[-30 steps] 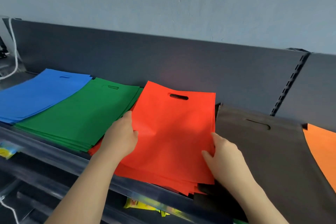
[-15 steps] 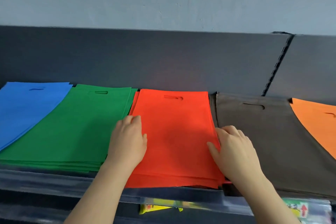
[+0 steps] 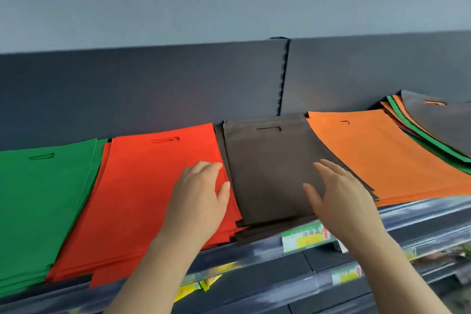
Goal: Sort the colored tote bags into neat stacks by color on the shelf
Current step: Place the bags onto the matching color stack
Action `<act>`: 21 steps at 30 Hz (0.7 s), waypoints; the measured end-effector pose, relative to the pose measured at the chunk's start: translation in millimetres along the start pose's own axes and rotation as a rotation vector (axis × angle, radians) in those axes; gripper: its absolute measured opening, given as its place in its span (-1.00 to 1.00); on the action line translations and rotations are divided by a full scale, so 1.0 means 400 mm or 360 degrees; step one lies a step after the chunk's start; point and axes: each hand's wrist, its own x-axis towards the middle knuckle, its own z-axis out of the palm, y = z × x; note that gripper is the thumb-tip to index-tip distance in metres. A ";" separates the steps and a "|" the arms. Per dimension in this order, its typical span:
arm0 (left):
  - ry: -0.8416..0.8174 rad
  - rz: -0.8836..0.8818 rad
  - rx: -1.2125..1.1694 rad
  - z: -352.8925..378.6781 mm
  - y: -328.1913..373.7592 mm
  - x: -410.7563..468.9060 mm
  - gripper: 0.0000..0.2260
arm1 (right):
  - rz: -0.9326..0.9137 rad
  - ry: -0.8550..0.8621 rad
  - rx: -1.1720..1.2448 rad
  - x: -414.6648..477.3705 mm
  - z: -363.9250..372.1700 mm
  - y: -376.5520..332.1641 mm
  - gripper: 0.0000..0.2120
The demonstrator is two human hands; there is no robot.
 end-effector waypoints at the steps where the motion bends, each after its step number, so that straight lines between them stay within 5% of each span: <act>1: -0.0018 0.0021 -0.0015 0.017 0.029 0.008 -0.65 | 0.0032 0.0001 -0.0017 -0.002 -0.012 0.034 -0.52; 21: -0.0170 0.0176 -0.0070 0.389 0.685 0.134 -0.62 | 0.0190 0.0032 -0.0193 0.090 -0.222 0.741 -0.59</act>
